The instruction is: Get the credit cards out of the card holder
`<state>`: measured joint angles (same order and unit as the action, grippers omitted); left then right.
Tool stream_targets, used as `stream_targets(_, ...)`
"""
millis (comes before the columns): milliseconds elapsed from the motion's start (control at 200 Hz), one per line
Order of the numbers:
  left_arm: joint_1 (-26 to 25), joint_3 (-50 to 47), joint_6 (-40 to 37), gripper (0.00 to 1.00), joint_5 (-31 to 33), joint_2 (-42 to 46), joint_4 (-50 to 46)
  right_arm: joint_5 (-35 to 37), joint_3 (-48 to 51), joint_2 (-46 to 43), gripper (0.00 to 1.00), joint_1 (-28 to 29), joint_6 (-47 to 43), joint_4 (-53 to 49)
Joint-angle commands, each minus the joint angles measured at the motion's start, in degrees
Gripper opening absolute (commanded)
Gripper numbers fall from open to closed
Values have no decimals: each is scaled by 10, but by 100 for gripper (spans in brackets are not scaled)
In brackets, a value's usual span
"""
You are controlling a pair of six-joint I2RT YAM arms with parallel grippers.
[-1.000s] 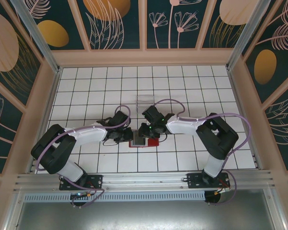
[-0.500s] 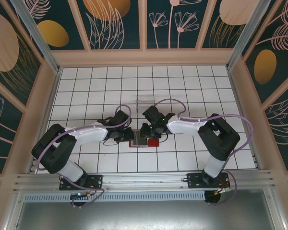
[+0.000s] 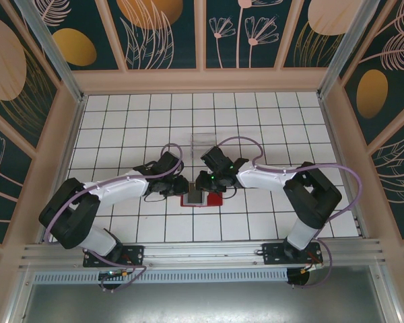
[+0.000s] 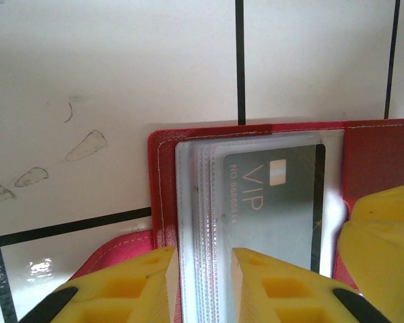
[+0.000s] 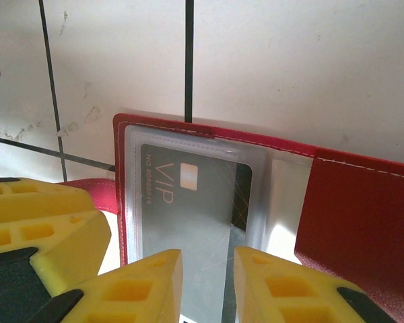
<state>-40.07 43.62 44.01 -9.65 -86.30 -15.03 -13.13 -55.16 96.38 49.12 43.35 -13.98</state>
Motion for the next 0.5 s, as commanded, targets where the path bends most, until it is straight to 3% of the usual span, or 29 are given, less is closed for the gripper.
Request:
stream_targets(0,0,6,1,29,-5,-4,-9,4,1,-16,27,4,-2,1)
stream_targets(245,0,-15,-1,32,-40,-25,35,3,0,-14,27,4,-1,1)
stream_targets(495,1,-26,-7,27,-13,-52,18,-3,-1,-4,27,4,1,10)
